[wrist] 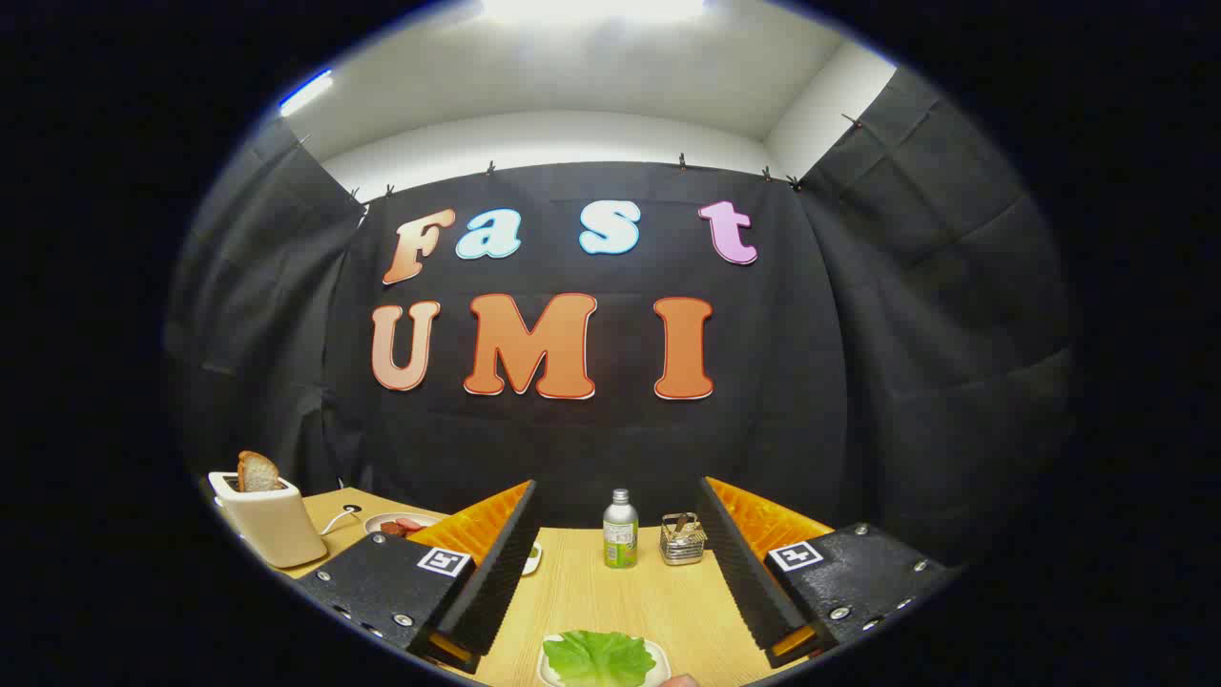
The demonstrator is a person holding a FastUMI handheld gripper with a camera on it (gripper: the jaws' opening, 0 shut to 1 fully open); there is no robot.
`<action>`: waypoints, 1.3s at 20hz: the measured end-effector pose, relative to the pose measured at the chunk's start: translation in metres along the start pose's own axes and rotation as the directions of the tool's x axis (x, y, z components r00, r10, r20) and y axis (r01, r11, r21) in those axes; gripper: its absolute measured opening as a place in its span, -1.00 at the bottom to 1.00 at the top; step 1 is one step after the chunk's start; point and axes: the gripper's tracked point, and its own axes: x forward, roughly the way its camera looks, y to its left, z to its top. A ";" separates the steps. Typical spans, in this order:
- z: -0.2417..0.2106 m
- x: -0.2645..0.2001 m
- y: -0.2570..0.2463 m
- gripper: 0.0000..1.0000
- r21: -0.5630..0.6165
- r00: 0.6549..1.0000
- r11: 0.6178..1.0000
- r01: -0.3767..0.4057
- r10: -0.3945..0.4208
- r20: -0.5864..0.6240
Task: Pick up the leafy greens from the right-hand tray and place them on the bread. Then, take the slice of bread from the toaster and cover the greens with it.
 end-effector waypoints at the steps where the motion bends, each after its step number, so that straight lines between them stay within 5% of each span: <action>1: 0.001 0.000 0.005 0.95 0.000 1.000 1.000 -0.008 0.008 0.001; 16: -0.008 0.010 0.034 0.95 -0.026 0.996 0.997 -0.069 0.067 -0.056; 26: -0.057 0.021 0.031 0.95 -0.002 0.954 0.993 -0.116 0.110 -0.279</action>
